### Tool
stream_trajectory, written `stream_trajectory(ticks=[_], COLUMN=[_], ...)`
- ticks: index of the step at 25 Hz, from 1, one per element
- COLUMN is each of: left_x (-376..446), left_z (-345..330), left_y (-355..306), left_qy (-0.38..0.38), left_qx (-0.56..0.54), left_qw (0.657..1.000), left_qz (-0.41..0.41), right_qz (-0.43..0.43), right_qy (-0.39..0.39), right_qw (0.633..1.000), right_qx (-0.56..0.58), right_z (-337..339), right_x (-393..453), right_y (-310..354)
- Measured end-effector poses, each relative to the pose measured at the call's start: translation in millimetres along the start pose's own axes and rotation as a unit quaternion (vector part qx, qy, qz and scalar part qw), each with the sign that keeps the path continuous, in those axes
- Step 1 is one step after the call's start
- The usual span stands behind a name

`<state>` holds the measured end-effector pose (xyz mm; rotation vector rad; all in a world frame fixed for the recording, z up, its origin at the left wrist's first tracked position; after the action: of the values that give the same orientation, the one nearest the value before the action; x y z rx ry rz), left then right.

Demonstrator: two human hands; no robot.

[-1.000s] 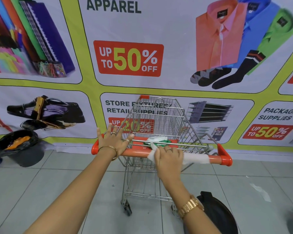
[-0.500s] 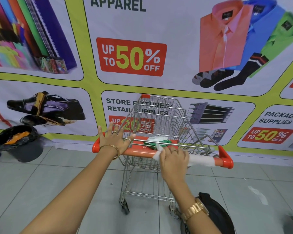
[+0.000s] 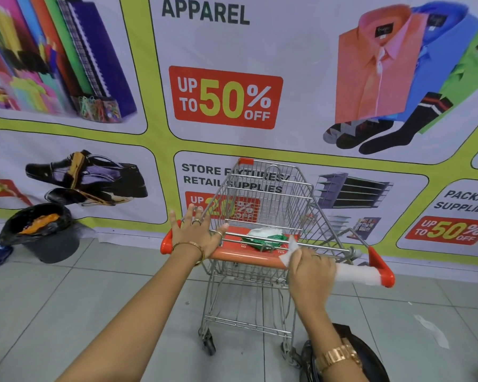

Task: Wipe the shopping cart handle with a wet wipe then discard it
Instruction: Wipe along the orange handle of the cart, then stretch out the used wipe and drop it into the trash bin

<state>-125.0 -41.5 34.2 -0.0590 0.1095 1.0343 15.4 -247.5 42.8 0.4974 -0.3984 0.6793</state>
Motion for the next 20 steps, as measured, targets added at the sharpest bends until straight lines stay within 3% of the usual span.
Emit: stream_trajectory(ticks=[2,4,5,7,8,10,12,15,17,19,20], left_x=[2.8,3.2,5.6,10.5,10.4,8.0,5.6,-1.2,-2.0,1.9,4.1], left_z=[0.3,1.7,1.8,2.1,6.0,11.7,22.3,43.2,57.4,70.9,77.0], left_y=[2.6,4.8,5.6,8.0,7.2,-1.0,-21.0,-51.8,-69.6,-86.0,-96.5], left_qy=[0.006,0.011,0.005,0.011,0.032,0.099,0.182,0.288,0.328,0.338,0.337], left_qx=[-0.013,-0.045,-0.071,-0.191,-0.304,-0.53,-0.636,-0.703,-0.718,-0.707,-0.69], left_qw=[1.0,0.999,0.997,0.981,0.952,0.842,0.75,0.647,0.604,0.599,0.614], left_qz=[0.009,0.014,0.012,0.009,0.01,0.008,-0.017,-0.067,-0.109,-0.165,-0.182], right_qz=[0.019,-0.044,-0.108,-0.23,-0.273,-0.302,-0.285,-0.263,-0.26,-0.27,-0.281], right_qy=[0.03,0.106,0.153,0.175,0.162,0.138,0.121,0.101,0.084,0.063,0.043], right_qw=[0.997,0.962,0.907,0.738,0.654,0.521,0.441,0.384,0.37,0.374,0.377], right_qx=[0.075,0.247,0.378,0.61,0.686,0.787,0.842,0.879,0.888,0.885,0.882], right_z=[-5.3,-14.6,-21.8,-22.9,-17.6,-2.6,18.9,39.6,47.6,54.2,56.9], right_x=[-9.2,-18.9,-21.7,-16.0,-6.6,19.2,48.7,83.4,98.7,108.4,112.6], right_y=[48.9,88.1,102.5,121.2,123.3,122.0,116.8,103.5,91.1,74.8,62.8])
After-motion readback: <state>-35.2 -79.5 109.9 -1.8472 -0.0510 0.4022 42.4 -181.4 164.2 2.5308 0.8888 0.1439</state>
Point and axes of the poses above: each hand's wrist, its own x-axis towards the middle knuckle, its own z-axis out of the back of the hand, y = z × x, the point moved 7 cm from there along x, towards the middle knuckle, and after that the axes turned 4 degrees about z, right-handed, at the moved point
